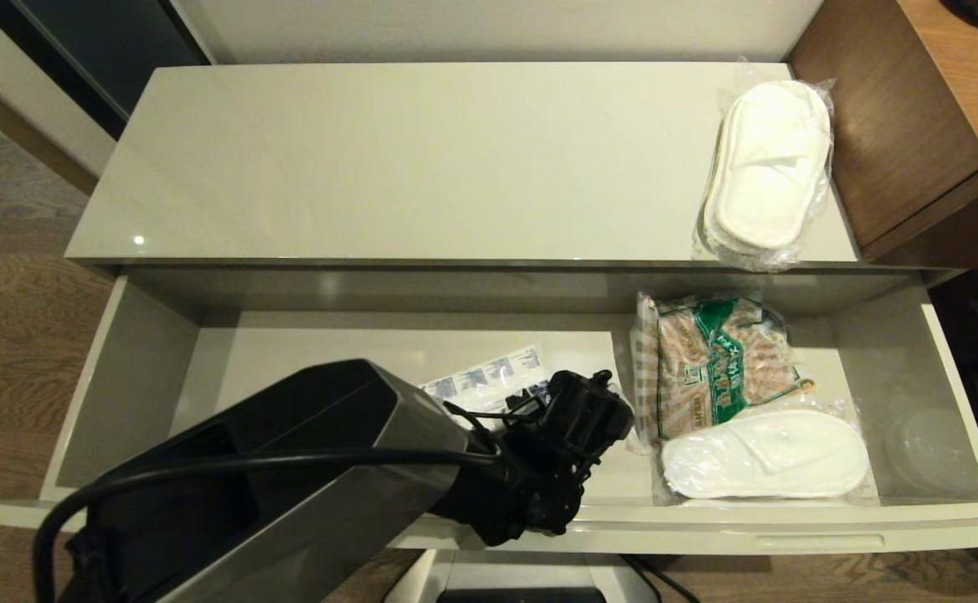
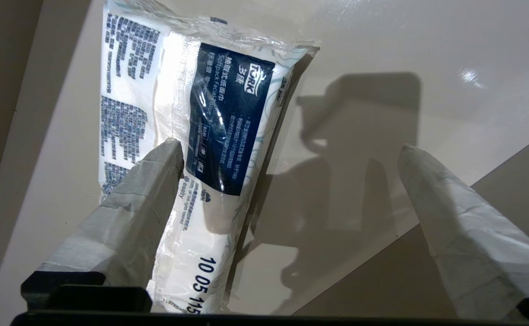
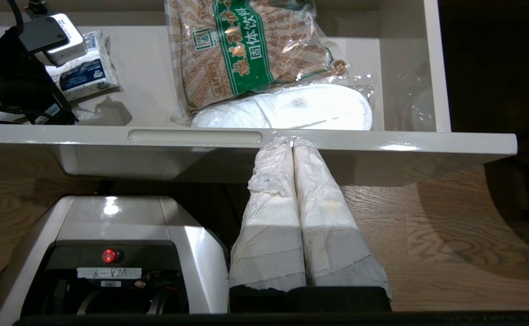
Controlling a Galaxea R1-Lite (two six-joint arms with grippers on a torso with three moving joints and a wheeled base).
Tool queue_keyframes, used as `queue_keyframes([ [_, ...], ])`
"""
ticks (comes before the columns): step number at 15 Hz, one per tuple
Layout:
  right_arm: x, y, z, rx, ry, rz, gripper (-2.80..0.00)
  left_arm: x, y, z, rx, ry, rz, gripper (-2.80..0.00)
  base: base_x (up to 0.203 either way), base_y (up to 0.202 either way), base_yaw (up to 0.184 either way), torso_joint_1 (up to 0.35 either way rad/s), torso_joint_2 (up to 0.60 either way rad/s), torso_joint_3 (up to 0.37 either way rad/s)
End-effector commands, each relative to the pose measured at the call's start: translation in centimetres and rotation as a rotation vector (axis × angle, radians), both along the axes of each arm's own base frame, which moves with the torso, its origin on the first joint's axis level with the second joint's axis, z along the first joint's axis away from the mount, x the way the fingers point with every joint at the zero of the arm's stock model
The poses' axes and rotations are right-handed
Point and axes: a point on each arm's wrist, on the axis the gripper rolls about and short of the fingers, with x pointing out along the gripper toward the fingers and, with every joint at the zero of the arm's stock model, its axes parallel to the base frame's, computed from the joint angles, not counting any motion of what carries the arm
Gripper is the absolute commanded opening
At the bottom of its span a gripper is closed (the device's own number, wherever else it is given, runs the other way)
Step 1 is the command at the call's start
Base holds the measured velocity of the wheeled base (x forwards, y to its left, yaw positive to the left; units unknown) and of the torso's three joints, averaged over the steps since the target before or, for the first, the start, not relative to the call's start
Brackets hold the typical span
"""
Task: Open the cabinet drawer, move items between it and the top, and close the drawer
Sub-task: Take out the tissue from the drawer
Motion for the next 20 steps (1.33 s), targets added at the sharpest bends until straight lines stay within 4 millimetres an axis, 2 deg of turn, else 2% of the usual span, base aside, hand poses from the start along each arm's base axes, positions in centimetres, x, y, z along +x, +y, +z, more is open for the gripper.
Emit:
queue_keyframes([
  [1, -0.1, 0.0, 0.0, 0.0, -0.015, 0.001, -2.8, 0.3, 0.3, -0.1, -0.005, 0.002, 0.017, 0.0, 0.0, 0.0, 0.0, 0.0, 0.0, 0.0],
  [3, -0.1, 0.0, 0.0, 0.0, -0.015, 0.001, -2.8, 0.3, 0.4, 0.0, -0.01, 0.001, 0.025, 0.0, 0.0, 0.0, 0.0, 0.0, 0.0, 0.0],
  [5, -0.1, 0.0, 0.0, 0.0, -0.015, 0.001, -2.8, 1.1, 1.5, 0.3, -0.054, 0.004, 0.087, 0.0, 0.0, 0.0, 0.0, 0.0, 0.0, 0.0],
  [7, -0.1, 0.0, 0.0, 0.0, -0.015, 0.001, -2.8, 1.5, 3.2, -0.4, -0.06, 0.034, 0.15, 0.0, 0.0, 0.0, 0.0, 0.0, 0.0, 0.0],
  [9, -0.1, 0.0, 0.0, 0.0, -0.015, 0.001, -2.8, 1.6, 4.3, -0.4, -0.095, 0.048, 0.197, 0.0, 0.0, 0.0, 0.0, 0.0, 0.0, 0.0],
  [12, -0.1, 0.0, 0.0, 0.0, -0.015, 0.001, -2.8, 1.2, 5.0, 0.8, -0.127, 0.044, 0.213, 0.0, 0.0, 0.0, 0.0, 0.0, 0.0, 0.0],
  [15, -0.1, 0.0, 0.0, 0.0, -0.015, 0.001, -2.8, -0.3, 6.6, 2.1, -0.147, 0.054, 0.23, 0.0, 0.0, 0.0, 0.0, 0.0, 0.0, 0.0],
  [17, -0.1, 0.0, 0.0, 0.0, -0.015, 0.001, -2.8, -0.8, 7.2, 2.2, -0.148, 0.063, 0.239, 0.0, 0.0, 0.0, 0.0, 0.0, 0.0, 0.0],
  [20, -0.1, 0.0, 0.0, 0.0, -0.015, 0.001, -2.8, 0.1, 8.0, 1.4, -0.142, 0.063, 0.269, 0.0, 0.0, 0.0, 0.0, 0.0, 0.0, 0.0],
])
